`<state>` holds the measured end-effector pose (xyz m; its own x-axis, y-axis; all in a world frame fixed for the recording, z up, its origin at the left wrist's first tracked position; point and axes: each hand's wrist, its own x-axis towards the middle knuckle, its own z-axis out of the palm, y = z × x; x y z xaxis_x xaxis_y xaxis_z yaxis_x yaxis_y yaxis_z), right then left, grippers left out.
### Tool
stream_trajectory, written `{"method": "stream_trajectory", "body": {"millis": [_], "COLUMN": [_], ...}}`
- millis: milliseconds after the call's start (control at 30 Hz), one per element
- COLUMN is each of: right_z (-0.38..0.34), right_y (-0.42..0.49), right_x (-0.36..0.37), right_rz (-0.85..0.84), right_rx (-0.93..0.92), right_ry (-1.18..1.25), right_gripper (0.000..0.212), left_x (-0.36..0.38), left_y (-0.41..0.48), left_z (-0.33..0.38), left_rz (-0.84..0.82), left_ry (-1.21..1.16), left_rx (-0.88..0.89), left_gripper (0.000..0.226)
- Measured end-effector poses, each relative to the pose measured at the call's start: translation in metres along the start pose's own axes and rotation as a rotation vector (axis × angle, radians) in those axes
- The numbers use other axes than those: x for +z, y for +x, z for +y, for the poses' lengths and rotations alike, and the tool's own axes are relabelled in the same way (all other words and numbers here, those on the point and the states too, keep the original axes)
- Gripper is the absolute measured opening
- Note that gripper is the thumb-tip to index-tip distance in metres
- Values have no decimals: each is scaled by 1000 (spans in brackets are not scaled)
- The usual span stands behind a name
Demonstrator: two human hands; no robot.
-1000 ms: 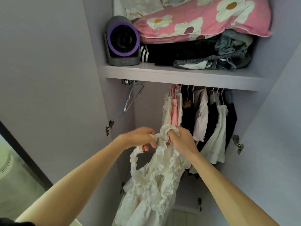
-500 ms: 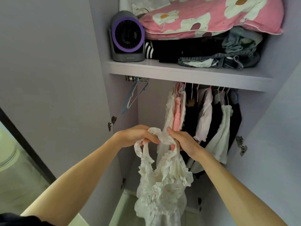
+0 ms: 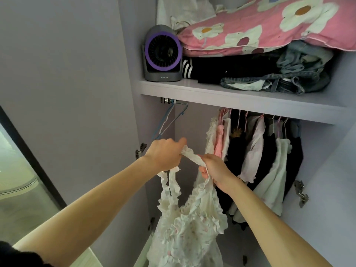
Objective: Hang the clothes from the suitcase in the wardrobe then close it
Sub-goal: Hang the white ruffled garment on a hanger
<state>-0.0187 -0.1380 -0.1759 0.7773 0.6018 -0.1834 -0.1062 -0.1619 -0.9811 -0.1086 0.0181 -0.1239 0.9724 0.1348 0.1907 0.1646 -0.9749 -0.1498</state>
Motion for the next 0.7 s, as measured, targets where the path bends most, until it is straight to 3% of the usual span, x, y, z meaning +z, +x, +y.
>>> {"method": "stream_trajectory", "body": {"millis": [100, 200, 333, 533, 700], "right_z": [-7, -16, -25, -21, 5], "right_y": [20, 47, 97, 180, 255], "right_x": [6, 16, 34, 80, 116], "right_rz": [23, 22, 62, 90, 151], "right_rx": [-80, -81, -113, -96, -97], "right_ry": [-244, -356, -597, -728, -773], "right_gripper": [28, 21, 15, 21, 37], "left_x": [-9, -15, -16, 19, 57], "left_y": [7, 16, 27, 33, 36], "left_z": [-23, -58, -117, -203, -237], "left_rz": [74, 102, 5, -39, 77], "left_ry": [166, 305, 580, 840, 990], "left_rx": [-35, -71, -156, -315, -226], "left_gripper": [33, 33, 60, 86, 86]}}
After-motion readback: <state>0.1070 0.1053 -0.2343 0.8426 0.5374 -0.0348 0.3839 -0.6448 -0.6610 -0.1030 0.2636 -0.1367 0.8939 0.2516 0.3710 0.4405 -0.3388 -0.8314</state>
